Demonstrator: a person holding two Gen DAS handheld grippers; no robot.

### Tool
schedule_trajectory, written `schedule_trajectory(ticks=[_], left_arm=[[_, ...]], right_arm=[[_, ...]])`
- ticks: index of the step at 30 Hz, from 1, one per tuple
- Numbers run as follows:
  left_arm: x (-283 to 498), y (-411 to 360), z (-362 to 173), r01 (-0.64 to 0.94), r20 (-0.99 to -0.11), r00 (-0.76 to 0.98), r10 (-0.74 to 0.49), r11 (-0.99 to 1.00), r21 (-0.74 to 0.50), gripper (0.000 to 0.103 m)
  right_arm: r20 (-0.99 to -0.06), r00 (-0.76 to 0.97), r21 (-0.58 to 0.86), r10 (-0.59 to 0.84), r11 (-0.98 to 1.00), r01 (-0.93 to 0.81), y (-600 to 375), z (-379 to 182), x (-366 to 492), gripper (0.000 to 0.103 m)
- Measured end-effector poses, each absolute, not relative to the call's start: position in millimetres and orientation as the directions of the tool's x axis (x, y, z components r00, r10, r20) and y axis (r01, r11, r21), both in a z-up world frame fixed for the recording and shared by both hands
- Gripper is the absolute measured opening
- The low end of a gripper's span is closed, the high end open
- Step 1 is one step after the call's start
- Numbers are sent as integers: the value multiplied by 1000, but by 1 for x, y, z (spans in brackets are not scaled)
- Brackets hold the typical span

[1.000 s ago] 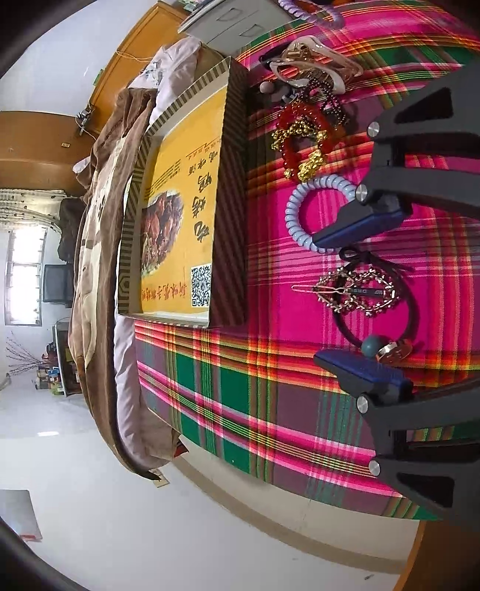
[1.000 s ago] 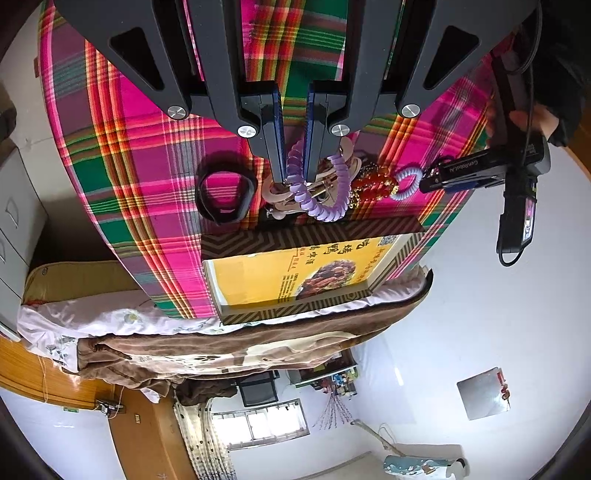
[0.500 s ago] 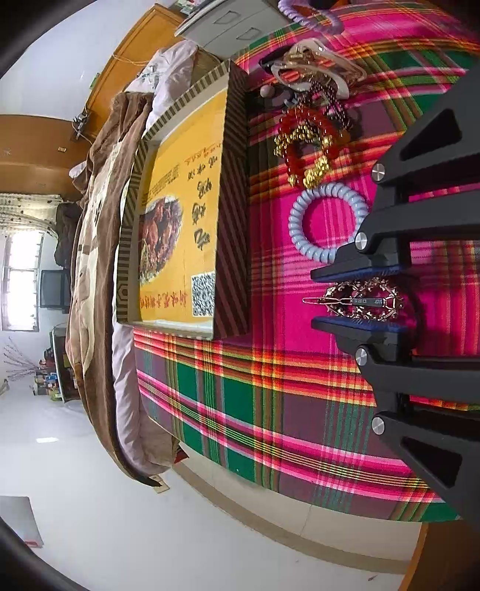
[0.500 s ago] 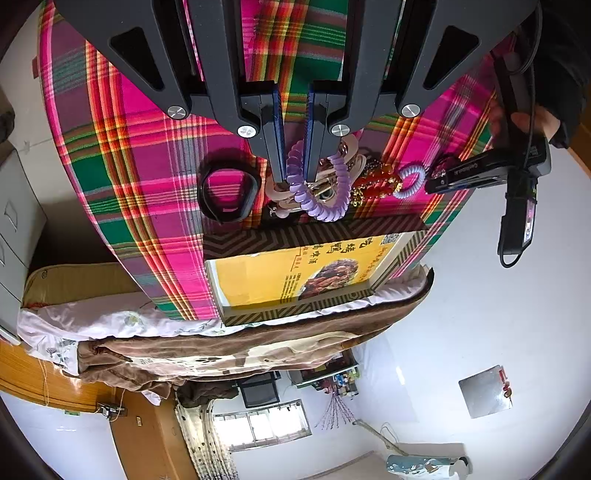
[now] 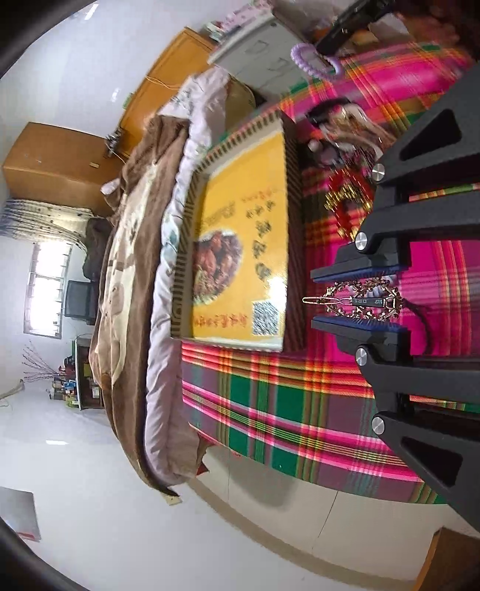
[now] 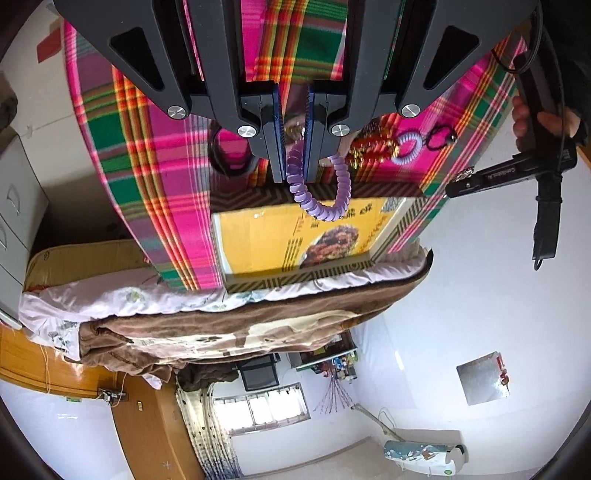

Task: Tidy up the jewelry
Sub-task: 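Carry the coil hair tie with the right gripper while the left carries the pendant into the yellow box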

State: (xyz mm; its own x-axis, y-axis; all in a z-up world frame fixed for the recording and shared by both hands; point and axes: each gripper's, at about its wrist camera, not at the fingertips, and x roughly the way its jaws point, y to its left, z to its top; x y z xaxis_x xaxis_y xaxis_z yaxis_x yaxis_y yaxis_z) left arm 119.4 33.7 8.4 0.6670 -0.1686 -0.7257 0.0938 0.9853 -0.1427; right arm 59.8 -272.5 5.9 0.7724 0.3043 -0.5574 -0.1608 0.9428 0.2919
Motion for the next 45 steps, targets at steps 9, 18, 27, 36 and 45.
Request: schedule_trajectory(ticks=[9,18,27,36,45], left_arm=[[139,29,31,113,-707,689,-159,987,-111,19],[191,16,36,123,-698,700,-151,988,-90,19],[258,3,12,119,-726,675,-135,990,-73,19],[316,-6,-22,126,-780,616,-106,991,-34,19],[338,-16,-52,131,-823,561,-85,991,-14,19]], right_arm=[[-550,774,292,315,940,-175,-276,24,97,10],[-572,763,286,301,945,-159,-282,28,154,10],[-668,683,302,295,947,-114,-290,-4,239,10],[-762,576,304,295,949,-84,-289,-41,302,10],[-813,507,277,286,956,-94,-278,-61,327,10]])
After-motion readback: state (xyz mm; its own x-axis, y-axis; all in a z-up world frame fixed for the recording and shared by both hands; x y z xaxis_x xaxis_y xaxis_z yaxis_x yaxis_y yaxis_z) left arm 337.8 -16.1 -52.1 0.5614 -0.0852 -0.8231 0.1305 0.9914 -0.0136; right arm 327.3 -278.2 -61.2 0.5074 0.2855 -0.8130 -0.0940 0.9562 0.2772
